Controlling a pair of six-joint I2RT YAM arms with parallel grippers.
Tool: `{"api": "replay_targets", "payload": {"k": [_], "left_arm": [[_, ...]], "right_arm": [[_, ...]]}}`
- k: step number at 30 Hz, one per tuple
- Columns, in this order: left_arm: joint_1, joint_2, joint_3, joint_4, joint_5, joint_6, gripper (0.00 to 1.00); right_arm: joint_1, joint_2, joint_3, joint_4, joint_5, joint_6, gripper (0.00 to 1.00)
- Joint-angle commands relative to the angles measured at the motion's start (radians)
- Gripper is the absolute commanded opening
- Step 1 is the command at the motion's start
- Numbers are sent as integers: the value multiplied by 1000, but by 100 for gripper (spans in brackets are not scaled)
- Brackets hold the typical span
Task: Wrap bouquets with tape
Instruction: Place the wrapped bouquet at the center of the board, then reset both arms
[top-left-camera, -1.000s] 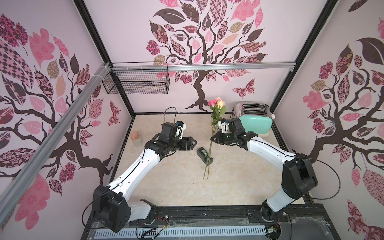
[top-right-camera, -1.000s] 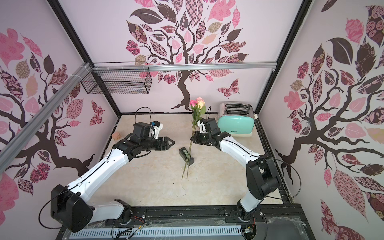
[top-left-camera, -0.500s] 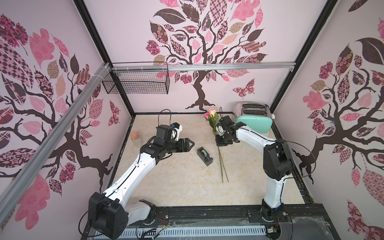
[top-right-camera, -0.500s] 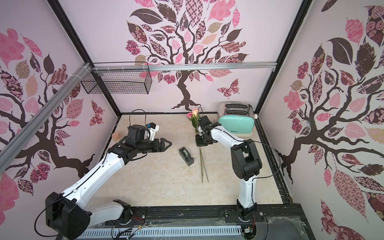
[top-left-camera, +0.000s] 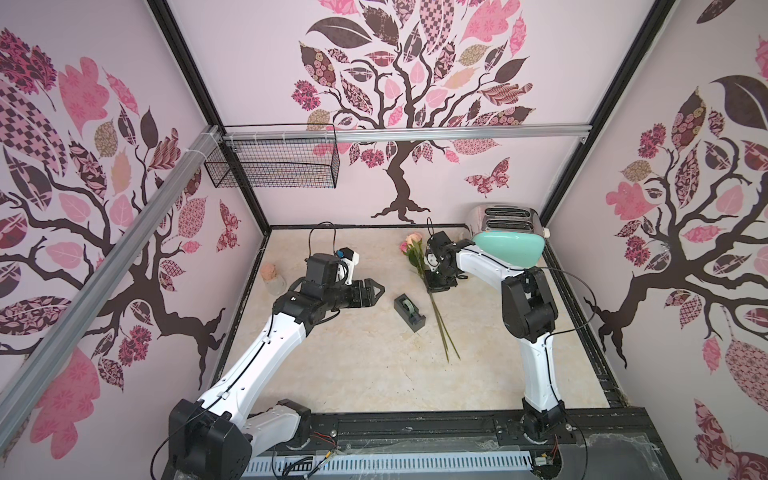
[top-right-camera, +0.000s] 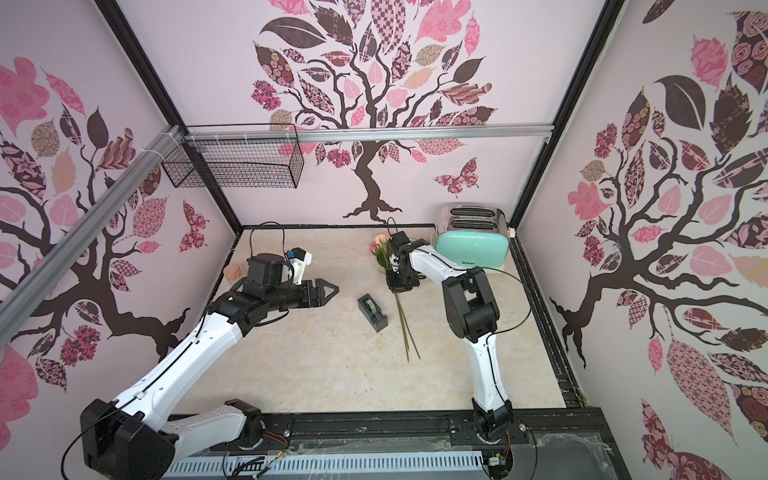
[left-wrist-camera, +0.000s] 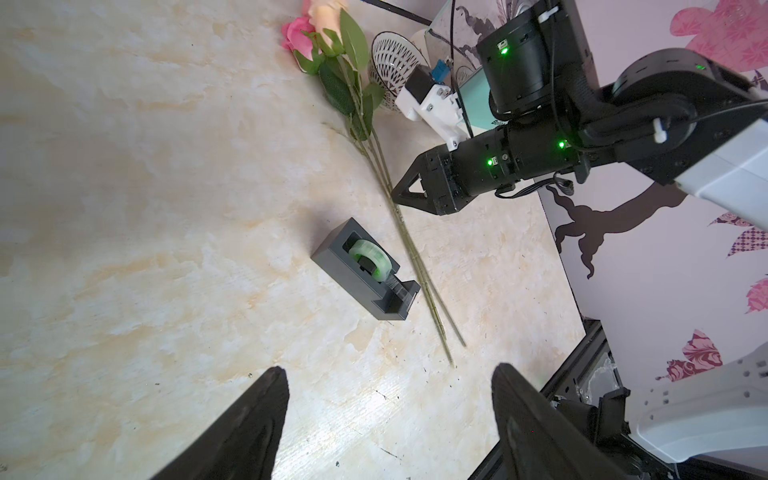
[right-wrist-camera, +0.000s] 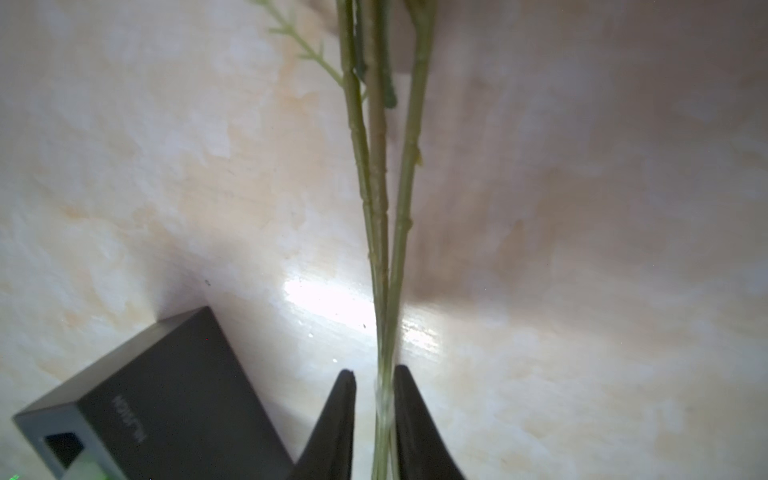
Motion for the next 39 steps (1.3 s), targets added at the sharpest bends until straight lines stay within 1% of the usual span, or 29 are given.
{"api": "replay_targets", "payload": {"k": [1, 5, 6, 8, 9, 11, 14, 17, 19, 20, 21, 24, 26, 28, 29, 31, 33, 36, 37, 39], "left_arm": [[9, -19, -16, -16, -19, 6, 81], [15, -24, -16, -23, -40, 8, 81], [18, -24, -16, -26, -54, 8, 81], [25, -24, -11, -42, -101, 7, 81], [30, -25, -9, -53, -144, 4, 82], [46, -32, -7, -73, -242, -7, 87], [97, -54, -22, -88, -405, -42, 94], [161, -70, -58, -89, -560, -51, 96], [197, -68, -88, -89, -691, -52, 97], [216, -64, -100, -88, -736, -45, 97], [236, -58, -116, -79, -793, -39, 98], [283, -36, -167, -41, -997, -52, 98], [304, -19, -211, 28, -1091, -37, 98], [307, 12, -250, 115, -1150, 2, 98], [307, 29, -262, 151, -1157, 23, 98], [307, 60, -302, 254, -1160, 53, 98], [307, 89, -351, 394, -1132, 101, 98], [310, 143, -422, 621, -1105, 174, 98], [311, 156, -439, 678, -1081, 198, 98], [314, 181, -493, 878, -1015, 237, 98]], "right_arm": [[-2, 32, 43, -37, -17, 0, 29], [-4, -3, 46, -32, -3, 5, 43], [-3, -22, 39, -26, 11, 8, 48], [-5, -85, 3, 10, 28, 12, 53], [-6, -133, -35, 44, 43, 16, 54], [-9, -228, -116, 117, 73, 21, 60], [-10, -385, -265, 237, 147, 21, 67], [-13, -571, -465, 401, 267, 16, 77], [-13, -712, -642, 561, 380, 4, 87], [-13, -779, -728, 642, 433, -4, 92], [-13, -857, -832, 747, 499, -16, 99], [-13, -1056, -1147, 1117, 667, -102, 100], [-16, -1139, -1322, 1354, 758, -166, 100], [-16, -1172, -1446, 1564, 813, -226, 100], [-18, -1173, -1481, 1616, 830, -242, 100], [-24, -1140, -1501, 1645, 886, -246, 100], [-43, -1067, -1498, 1672, 916, -261, 100], [-92, -940, -1491, 1754, 913, -268, 100], [-106, -904, -1487, 1773, 913, -264, 100], [-152, -825, -1483, 1822, 876, -243, 100]]}}
